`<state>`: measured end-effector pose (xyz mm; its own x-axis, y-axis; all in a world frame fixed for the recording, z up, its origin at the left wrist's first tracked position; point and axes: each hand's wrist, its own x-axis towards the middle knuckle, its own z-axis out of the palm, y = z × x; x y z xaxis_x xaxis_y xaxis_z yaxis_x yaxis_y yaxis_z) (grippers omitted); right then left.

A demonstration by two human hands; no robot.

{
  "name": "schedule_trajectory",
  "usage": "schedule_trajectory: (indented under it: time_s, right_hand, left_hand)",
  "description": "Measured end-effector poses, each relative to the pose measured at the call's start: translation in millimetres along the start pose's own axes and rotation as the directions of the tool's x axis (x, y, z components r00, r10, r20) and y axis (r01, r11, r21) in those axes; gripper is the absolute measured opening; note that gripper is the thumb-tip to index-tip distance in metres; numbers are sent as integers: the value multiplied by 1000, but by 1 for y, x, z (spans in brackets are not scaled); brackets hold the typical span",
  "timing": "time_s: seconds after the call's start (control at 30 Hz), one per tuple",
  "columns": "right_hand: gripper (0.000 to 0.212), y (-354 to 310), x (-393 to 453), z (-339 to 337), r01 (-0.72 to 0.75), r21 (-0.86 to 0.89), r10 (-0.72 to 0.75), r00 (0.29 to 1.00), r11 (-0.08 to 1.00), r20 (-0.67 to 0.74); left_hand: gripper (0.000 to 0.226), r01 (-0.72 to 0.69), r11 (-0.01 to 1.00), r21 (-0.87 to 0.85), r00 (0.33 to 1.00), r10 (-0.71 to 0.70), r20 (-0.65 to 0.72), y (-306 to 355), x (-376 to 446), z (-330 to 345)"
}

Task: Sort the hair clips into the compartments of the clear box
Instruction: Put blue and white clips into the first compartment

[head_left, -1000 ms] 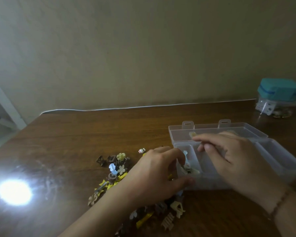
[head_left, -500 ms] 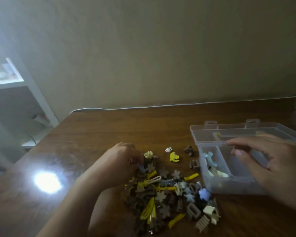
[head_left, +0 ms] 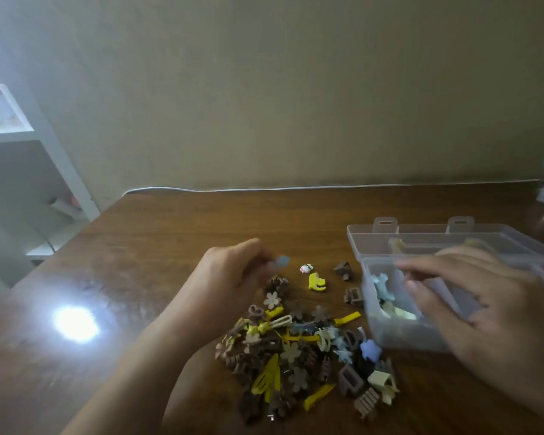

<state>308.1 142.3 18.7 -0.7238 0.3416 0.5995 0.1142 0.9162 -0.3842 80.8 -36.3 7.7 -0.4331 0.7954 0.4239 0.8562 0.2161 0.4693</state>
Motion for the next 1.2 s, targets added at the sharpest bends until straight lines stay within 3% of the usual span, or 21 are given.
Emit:
schedule_trajectory:
  time_s: [0.07, 0.13, 0.23, 0.33, 0.43, 0.6, 0.93, 1.2]
  right_hand:
    - [31, -8, -3, 6, 28, 92, -29, 1000, 995, 11]
    - [35, -17, -5, 10, -2, 213, -6, 999, 977, 38]
    - [30, -23, -7, 15, -54, 268, 38, 997, 962, 65]
    - [17, -26, -5, 16, -162, 370, 142, 986, 915, 81]
    - [33, -28, -4, 16, -260, 463, 217, 965, 848, 146]
    - [27, -33, -4, 15, -221, 412, 173, 973, 884, 151]
    - [15, -30, -5, 16, -231, 540, 211, 972, 809, 100]
    - [31, -32, -6, 10, -234, 579, 157, 971, 781, 180]
  left_hand:
    - [6, 71, 949, -307, 996, -50, 74, 33, -3, 6]
    - [11, 146, 826, -544, 978, -38, 204, 57, -7, 15]
    - [18, 180, 696, -695, 962, 22, 271, 66, -8, 23]
    - [24, 169, 675, -718, 964, 39, 263, 64, -8, 24]
    - [28, 166, 689, -705, 966, 32, 258, 65, -10, 27]
    - [31, 174, 686, -707, 973, -10, 230, 69, -11, 28]
    - [25, 71, 761, -645, 992, 14, 125, 67, -13, 30]
    - [14, 37, 734, -678, 996, 28, 85, 63, -13, 34]
